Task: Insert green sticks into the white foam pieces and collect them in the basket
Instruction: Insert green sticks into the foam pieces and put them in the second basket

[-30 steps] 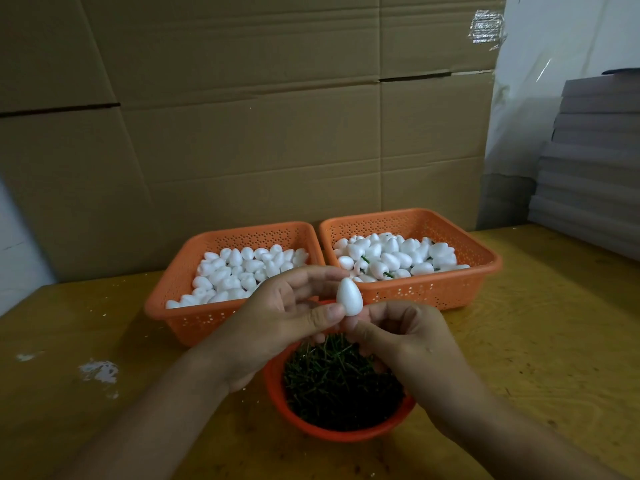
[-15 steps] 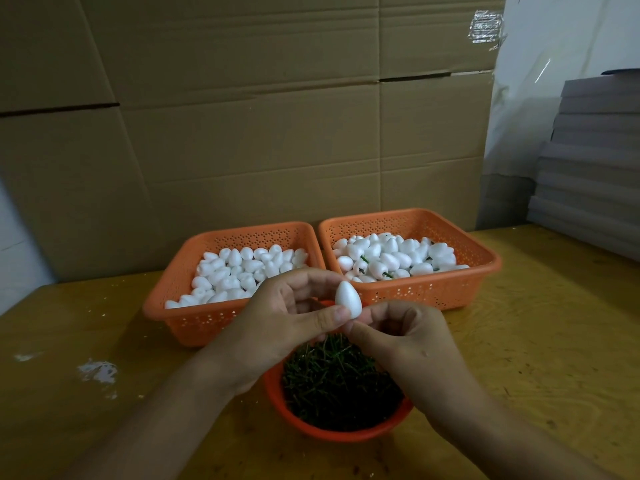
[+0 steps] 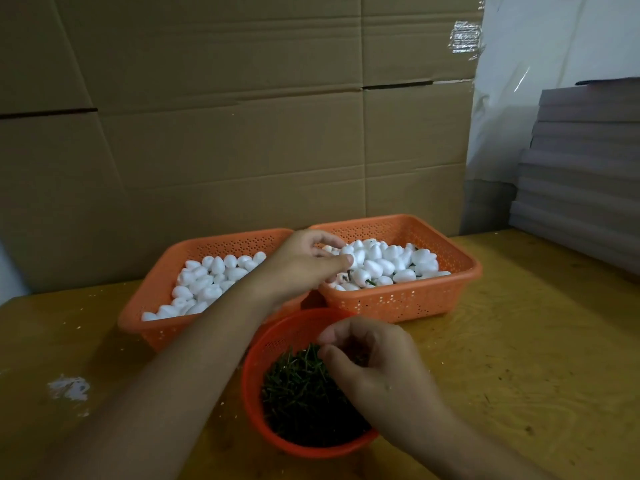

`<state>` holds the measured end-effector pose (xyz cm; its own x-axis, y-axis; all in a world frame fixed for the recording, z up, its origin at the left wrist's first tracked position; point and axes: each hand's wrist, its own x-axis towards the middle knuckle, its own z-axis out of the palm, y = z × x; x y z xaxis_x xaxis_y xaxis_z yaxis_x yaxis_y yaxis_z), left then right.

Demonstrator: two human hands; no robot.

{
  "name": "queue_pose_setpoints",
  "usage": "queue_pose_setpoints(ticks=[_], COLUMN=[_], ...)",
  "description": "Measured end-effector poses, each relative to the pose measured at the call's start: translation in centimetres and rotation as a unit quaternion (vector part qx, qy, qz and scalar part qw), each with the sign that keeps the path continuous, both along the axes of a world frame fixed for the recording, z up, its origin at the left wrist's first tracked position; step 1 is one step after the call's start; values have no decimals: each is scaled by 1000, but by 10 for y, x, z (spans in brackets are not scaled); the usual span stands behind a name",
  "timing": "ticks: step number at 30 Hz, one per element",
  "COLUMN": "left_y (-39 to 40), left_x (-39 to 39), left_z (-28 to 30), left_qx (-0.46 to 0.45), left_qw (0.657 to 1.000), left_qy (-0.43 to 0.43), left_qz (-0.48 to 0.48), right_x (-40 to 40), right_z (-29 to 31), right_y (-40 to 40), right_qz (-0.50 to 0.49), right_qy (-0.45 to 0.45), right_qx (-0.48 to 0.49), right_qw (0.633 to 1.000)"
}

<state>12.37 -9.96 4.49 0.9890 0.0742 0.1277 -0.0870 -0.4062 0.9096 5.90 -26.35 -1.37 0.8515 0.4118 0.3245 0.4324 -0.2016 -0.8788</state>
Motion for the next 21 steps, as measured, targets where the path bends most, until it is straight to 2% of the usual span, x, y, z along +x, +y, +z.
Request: queue_pose_setpoints(ticks=[4, 9, 12, 16, 18, 19, 21], left_y=[-20, -27, -2, 57, 86, 99, 117], left_x=[53, 90, 85, 62, 51, 45, 35], left_z=[5, 6, -3, -13, -14, -15, -19], left_qx=[60, -43, -38, 121, 231, 290, 432], left_qw=[998, 995, 993, 984, 962, 942, 870], left_qy=[25, -21, -41, -19, 42, 96, 214], left_qz=[27, 90, 100, 128, 143, 137, 99], right_x=[-2, -3, -2, -3, -3, -3, -3], right_z=[3, 2, 0, -2, -3, -3, -3], right_y=[-2, -2, -2, -2, -2, -2, -1], right_qz=[7, 12, 7, 18, 22, 23, 20], right_qy=[-69, -115, -136, -143, -142, -142, -144], right_qx=[-45, -62, -67, -68, -64, -64, -63], right_qw=[997, 991, 988, 987, 988, 988, 987])
